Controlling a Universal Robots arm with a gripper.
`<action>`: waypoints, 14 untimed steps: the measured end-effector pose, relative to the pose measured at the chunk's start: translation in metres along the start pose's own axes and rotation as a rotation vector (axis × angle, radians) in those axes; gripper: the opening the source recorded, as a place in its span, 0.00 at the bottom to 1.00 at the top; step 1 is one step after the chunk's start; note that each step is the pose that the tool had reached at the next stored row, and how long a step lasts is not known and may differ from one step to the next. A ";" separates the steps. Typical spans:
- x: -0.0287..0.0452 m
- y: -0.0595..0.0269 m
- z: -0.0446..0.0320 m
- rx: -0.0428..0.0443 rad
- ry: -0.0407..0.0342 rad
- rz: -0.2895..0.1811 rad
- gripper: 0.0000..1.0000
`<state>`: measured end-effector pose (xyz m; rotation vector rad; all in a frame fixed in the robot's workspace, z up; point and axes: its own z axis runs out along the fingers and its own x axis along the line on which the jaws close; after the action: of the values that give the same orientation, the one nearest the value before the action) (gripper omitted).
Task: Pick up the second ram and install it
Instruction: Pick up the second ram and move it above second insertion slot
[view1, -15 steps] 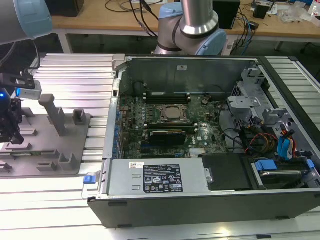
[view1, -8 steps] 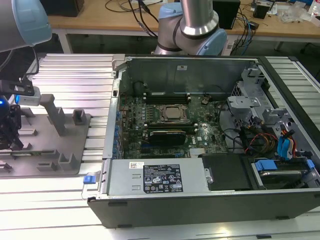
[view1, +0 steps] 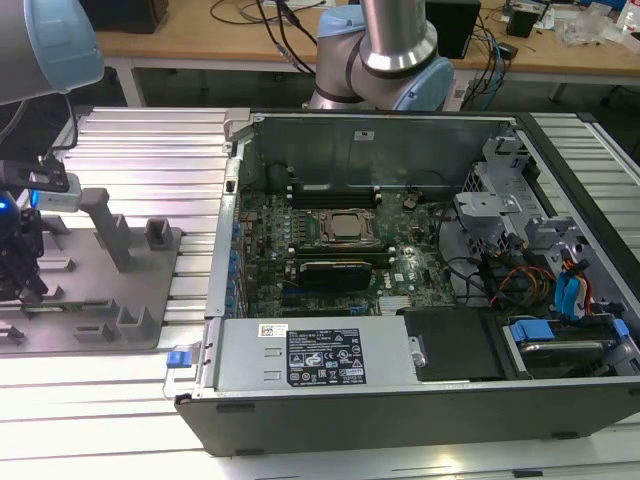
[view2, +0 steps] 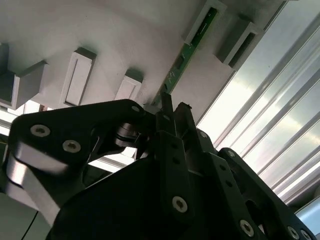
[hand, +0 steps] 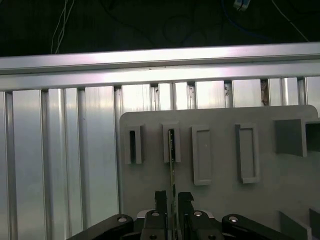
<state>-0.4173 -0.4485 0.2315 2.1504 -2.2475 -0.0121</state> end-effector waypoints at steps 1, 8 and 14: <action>0.0000 0.0000 0.0000 0.0000 0.0000 0.000 0.22; -0.0001 0.0000 0.0103 0.0076 -0.0026 -0.012 0.22; -0.0003 -0.0003 0.0181 0.0077 -0.0028 -0.017 0.22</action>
<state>-0.4175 -0.4485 0.2134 2.1746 -2.2344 -0.0069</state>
